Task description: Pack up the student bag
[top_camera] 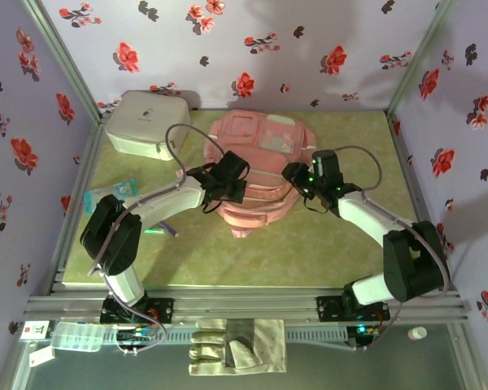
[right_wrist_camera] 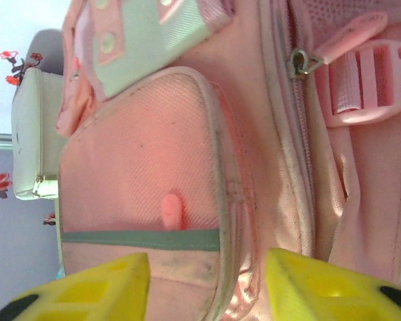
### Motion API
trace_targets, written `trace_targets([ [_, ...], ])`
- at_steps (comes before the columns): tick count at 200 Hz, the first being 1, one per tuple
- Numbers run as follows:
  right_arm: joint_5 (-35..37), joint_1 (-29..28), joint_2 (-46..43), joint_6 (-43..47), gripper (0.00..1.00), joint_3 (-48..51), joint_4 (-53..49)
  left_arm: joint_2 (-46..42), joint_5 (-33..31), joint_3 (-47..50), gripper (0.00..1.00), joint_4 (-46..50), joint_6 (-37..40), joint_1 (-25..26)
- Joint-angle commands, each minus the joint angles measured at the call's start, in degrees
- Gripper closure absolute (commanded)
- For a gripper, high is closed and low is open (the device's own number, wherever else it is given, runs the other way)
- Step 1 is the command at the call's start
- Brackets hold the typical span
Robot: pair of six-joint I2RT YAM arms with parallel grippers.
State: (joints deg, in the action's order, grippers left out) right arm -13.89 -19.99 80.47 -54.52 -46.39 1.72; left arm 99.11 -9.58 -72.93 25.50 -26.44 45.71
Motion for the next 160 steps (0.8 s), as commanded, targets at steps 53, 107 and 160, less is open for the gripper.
trace_targets([
  [53,1.79,0.08,-5.84,-9.74,0.45,3.96,-5.09,-0.29,8.11,-2.0,1.0,-4.3,2.97,3.68],
  [107,-1.08,0.12,-2.04,-11.42,0.53,3.18,0.25,-0.14,8.16,-2.05,1.0,-3.58,3.57,3.68],
  [160,-0.38,0.08,1.0,-10.57,0.68,0.28,1.59,-0.49,7.66,-1.87,1.0,-2.42,4.63,3.68],
])
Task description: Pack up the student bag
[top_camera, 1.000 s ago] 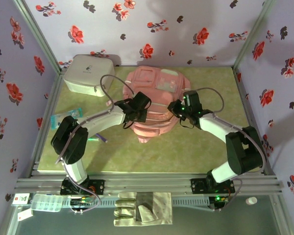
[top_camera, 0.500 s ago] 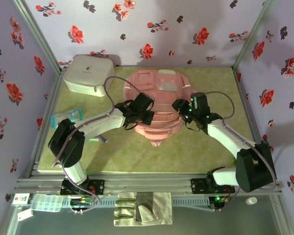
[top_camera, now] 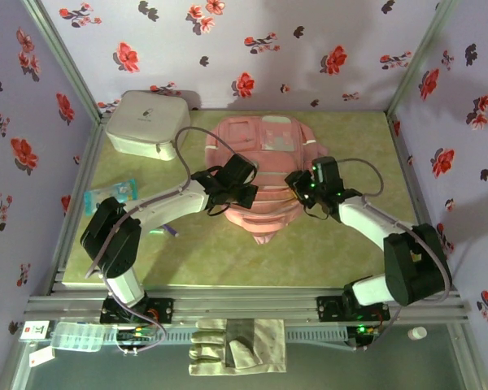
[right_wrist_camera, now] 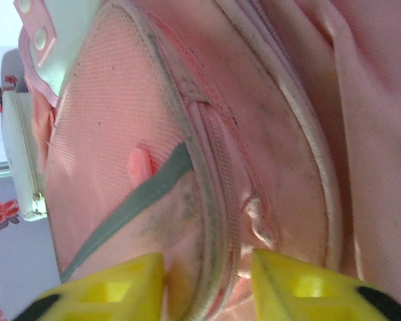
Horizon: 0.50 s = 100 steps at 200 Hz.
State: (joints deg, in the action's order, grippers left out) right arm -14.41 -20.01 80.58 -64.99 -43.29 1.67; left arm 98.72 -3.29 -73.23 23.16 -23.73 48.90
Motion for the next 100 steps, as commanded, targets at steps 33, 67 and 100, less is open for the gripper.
trace_targets([
  [33,3.37,0.15,-0.12,1.12,0.81,-3.21,-0.81,-0.49,-0.7,-1.05,1.0,1.44,2.54,0.14],
  [67,6.71,0.09,-2.14,2.56,0.86,-3.21,-3.55,-1.41,-2.56,-0.36,1.0,2.87,2.62,0.01],
  [100,9.32,0.15,-3.84,3.14,0.89,-2.95,-5.32,-2.36,-6.22,0.82,1.0,4.59,3.31,-0.86],
])
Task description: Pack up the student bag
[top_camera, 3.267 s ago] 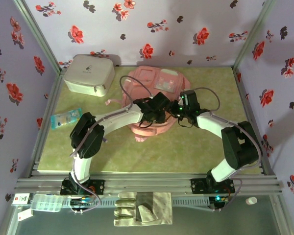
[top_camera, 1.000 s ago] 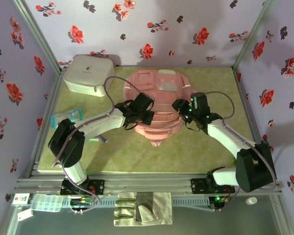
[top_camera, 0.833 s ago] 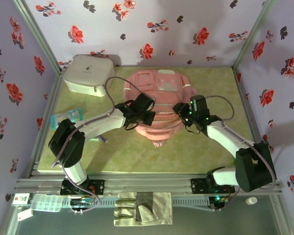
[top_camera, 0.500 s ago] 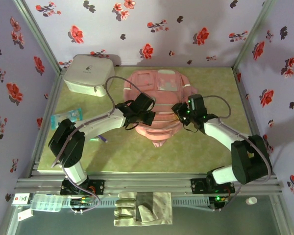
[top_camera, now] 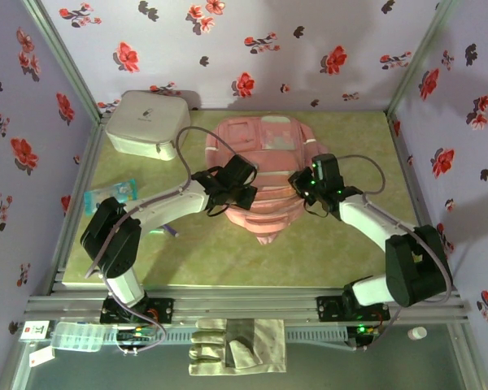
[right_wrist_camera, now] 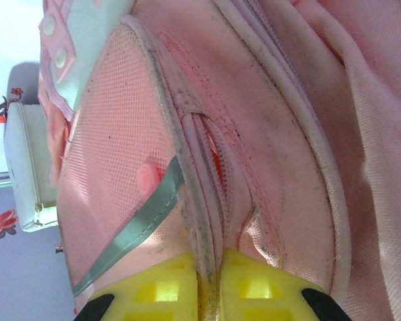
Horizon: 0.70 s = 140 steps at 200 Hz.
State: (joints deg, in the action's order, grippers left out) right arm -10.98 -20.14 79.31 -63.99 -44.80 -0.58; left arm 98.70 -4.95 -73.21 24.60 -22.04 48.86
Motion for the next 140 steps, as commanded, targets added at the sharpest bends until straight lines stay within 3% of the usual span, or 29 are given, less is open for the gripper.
trace_targets([
  [1,5.97,0.28,-2.62,2.17,0.89,-1.44,-3.09,-2.4,-4.64,0.88,1.0,3.21,1.68,-0.84],
  [87,6.02,0.33,-3.73,2.46,0.9,-0.65,-3.38,-4.99,-6.78,4.38,1.0,0.67,9.18,-8.82],
  [103,5.93,0.34,-3.99,2.55,0.9,-0.64,-3.83,-3.77,-4.36,3.57,1.0,-0.8,12.68,-10.58],
  [122,6.43,0.37,-4.4,2.96,0.9,-0.82,-5.65,-2.51,3.73,1.6,1.0,-0.18,21.93,-12.56],
  [140,6.42,0.37,-4.76,3.3,0.9,-0.82,-6.13,-0.89,6.11,-0.75,1.0,0.7,27.29,-13.96],
])
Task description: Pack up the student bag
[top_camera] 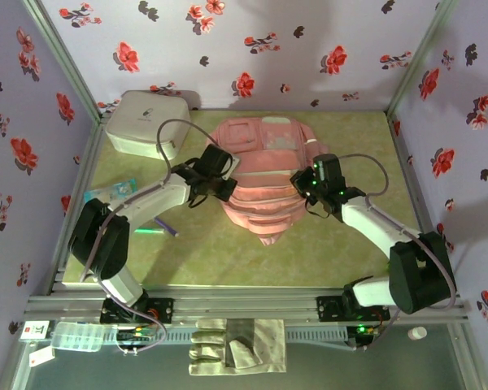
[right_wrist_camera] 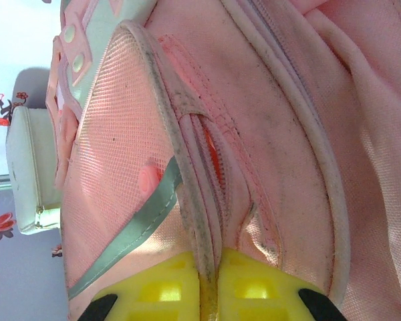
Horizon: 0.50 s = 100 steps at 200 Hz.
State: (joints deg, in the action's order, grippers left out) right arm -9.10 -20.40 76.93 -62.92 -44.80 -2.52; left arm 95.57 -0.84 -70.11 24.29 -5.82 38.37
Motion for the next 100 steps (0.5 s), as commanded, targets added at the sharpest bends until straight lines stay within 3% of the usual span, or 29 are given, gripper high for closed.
trace_targets([
  [1,4.45,0.63,-2.38,2.25,0.9,-0.82,-4.21,2.37,2.08,-4.05,1.0,1.14,11.26,-3.52],
  [100,3.92,0.63,-4.23,1.92,0.9,0.98,-4.21,10.33,4.08,-15.02,1.0,4.71,24.48,-8.93],
])
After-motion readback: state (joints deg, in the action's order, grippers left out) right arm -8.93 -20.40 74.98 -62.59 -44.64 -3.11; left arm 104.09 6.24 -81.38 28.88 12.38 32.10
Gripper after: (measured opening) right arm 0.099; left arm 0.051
